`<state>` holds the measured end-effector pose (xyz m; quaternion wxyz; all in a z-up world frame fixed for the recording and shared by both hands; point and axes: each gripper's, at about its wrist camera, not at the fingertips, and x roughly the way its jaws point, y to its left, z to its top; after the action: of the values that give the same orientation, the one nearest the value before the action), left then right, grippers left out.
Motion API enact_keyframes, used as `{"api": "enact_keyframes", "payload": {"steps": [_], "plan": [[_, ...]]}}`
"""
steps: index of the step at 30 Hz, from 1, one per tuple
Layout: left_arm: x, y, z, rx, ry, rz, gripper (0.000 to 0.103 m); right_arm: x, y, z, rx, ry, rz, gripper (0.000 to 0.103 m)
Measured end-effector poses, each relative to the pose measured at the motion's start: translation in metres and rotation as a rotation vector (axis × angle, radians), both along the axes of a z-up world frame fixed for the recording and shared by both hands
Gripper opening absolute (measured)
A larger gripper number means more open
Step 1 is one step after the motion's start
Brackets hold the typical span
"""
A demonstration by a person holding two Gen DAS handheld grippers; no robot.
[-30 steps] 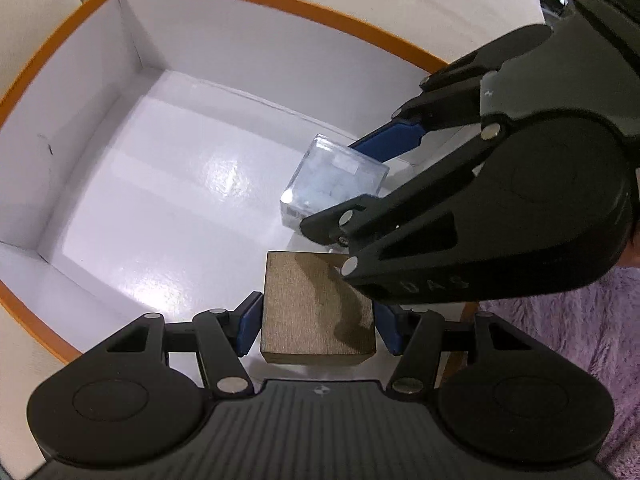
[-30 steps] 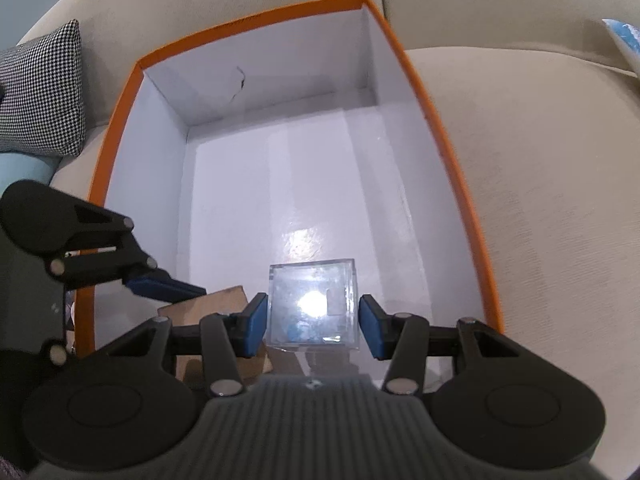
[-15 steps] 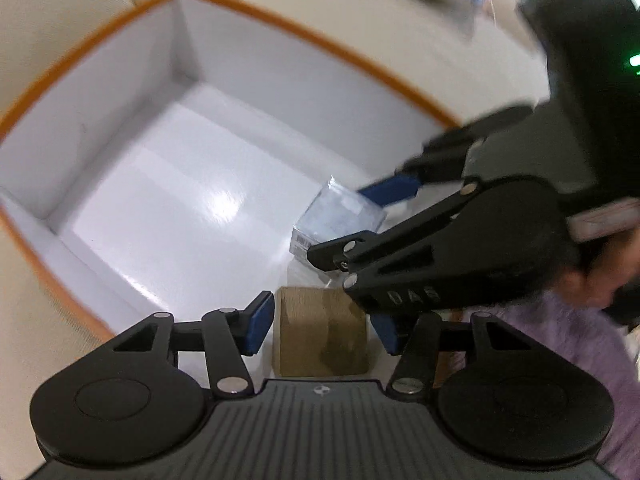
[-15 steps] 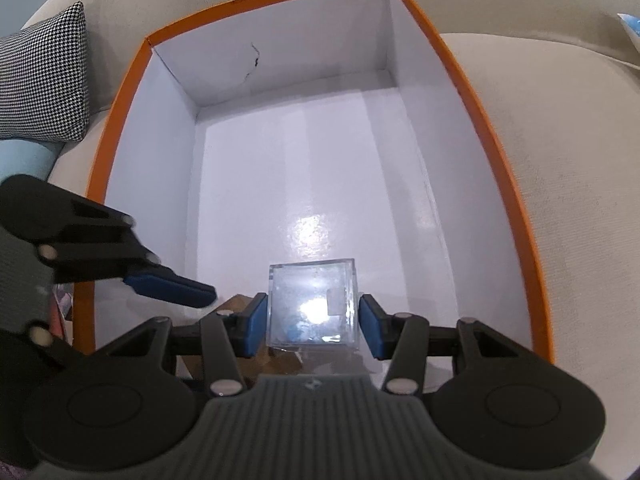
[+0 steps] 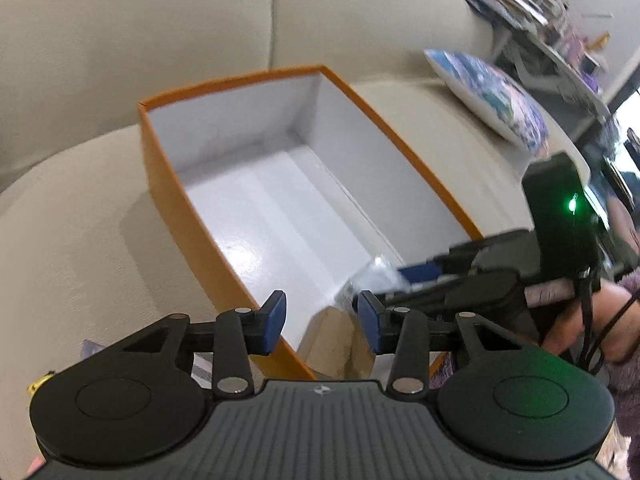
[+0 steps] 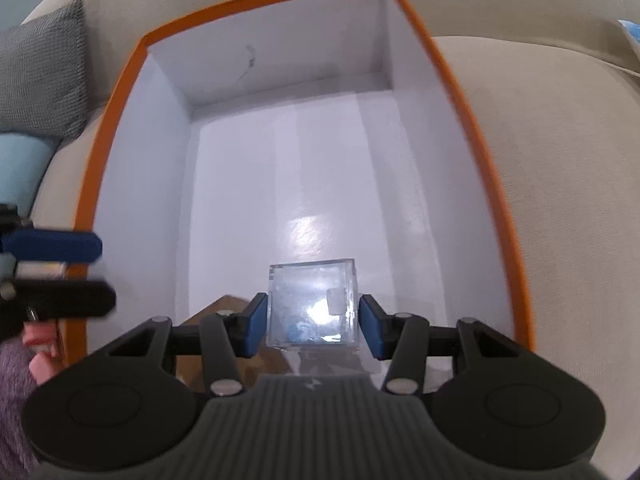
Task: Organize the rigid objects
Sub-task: 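Carry both cubes into the orange box and open both tools, then withdraw both tools from the box back toward the items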
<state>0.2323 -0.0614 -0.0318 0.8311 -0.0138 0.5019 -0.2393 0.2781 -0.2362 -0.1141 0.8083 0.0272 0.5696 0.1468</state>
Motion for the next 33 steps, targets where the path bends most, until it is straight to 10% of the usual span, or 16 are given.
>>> {"api": "enact_keyframes", "payload": {"steps": [12, 28, 33], "plan": [[-0.008, 0.017, -0.011, 0.034, 0.021, 0.213, 0.049, -0.017, 0.027, -0.004, -0.004, 0.081, 0.149, 0.051], [-0.017, 0.021, -0.018, -0.014, 0.056, 0.243, 0.028, -0.002, 0.024, -0.004, 0.019, 0.159, 0.133, 0.057], [-0.014, 0.016, -0.018, -0.023, 0.056, 0.236, 0.017, 0.006, 0.012, -0.008, 0.051, 0.192, 0.066, 0.032]]}}
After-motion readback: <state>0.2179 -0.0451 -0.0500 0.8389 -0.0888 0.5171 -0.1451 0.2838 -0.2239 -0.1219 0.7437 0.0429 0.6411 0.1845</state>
